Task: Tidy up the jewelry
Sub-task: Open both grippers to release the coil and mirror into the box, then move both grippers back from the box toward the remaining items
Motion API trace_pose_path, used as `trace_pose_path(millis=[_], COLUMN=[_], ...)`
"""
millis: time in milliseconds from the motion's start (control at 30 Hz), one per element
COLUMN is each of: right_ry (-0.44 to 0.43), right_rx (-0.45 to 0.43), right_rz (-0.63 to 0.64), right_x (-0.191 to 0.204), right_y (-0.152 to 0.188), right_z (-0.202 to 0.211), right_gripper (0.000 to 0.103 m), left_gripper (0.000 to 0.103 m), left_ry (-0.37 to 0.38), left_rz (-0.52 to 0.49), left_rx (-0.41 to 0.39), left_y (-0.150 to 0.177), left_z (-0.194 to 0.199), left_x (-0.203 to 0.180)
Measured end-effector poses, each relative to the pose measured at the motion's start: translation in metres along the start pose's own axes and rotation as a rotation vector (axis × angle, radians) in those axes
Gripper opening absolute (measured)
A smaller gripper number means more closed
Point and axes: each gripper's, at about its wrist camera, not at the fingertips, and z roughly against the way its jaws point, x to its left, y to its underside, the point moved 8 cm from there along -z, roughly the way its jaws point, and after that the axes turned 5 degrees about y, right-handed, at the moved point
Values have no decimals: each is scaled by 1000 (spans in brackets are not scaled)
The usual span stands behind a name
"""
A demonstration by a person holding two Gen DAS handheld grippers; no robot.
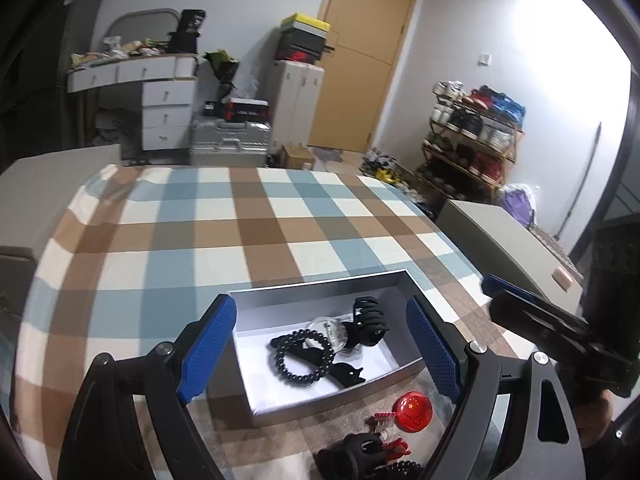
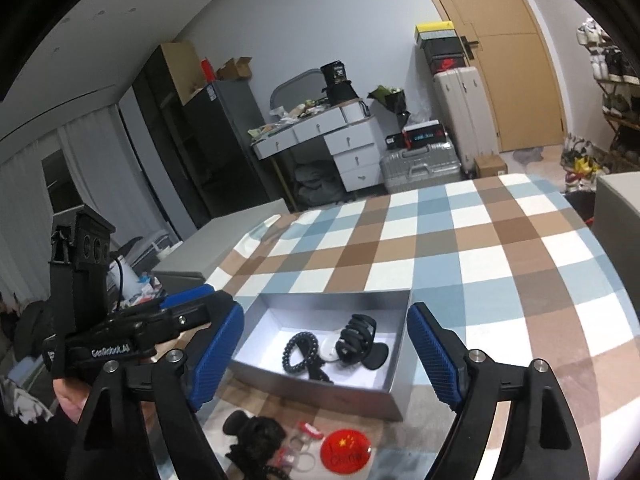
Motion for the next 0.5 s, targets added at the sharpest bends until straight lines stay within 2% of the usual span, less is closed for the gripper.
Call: trace_pose_path(millis=[133,300,433,500], right_ry=[20,39,71,77], right_rx=[-35,-61,-76,-61], right_rz=[42,98,143,164], right_x=[9,22,28,31], right_y=[1,7,13,20], right_z=[16,32,40,42], right_gripper=[96,99,103,103], left_gripper=[86,99,99,99], left_ry=[-102,-141,-176,-178], left_rz=[3,1,-55,-73], left_rx=[-37,-72,-130,-134], left_y=[1,5,6,9], left_z=[13,27,41,45], left_x=[5,6,-2,-5])
